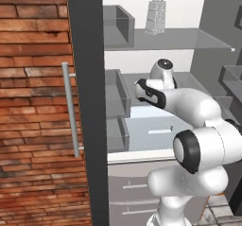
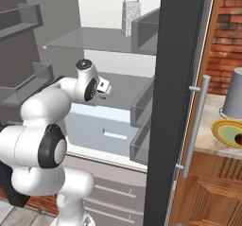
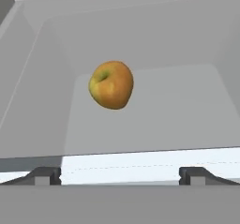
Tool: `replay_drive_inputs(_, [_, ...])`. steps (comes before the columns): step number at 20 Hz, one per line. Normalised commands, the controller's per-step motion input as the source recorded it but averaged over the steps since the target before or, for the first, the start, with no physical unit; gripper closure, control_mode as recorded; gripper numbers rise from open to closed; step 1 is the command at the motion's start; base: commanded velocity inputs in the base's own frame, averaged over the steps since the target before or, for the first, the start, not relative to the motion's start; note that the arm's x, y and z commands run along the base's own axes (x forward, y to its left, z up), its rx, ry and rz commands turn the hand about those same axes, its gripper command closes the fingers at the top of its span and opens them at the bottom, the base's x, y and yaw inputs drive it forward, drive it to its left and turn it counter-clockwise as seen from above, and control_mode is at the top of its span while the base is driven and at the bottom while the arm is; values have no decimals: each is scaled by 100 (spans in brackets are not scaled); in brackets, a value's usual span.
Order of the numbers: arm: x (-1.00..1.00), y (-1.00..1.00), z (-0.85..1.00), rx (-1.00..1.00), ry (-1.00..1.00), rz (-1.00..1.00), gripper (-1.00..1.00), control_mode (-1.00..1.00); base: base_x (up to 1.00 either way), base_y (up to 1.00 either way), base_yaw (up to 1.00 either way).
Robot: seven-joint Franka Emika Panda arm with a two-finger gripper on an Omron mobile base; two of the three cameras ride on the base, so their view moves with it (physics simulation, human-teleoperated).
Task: Pick the apple and mango from the fridge and place them on the plate next to the blender to make a fruit smoothie.
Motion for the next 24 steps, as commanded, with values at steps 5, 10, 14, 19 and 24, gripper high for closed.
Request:
replay_drive_inputs(5, [33,0,-23,0,0,0,-100,-100,0,0,0])
replay_drive_inputs(10, [34,0,-18,0,0,0,-100,-100,0,0,0])
replay_drive_inputs(14, [31,1,-11,0,0,0,-100,-100,0,0,0])
replay_drive_inputs(19, [28,0,-9,0,0,0,-100,-100,0,0,0])
replay_drive_inputs(24, [28,3,-16,0,0,0,-100,-100,0,0,0])
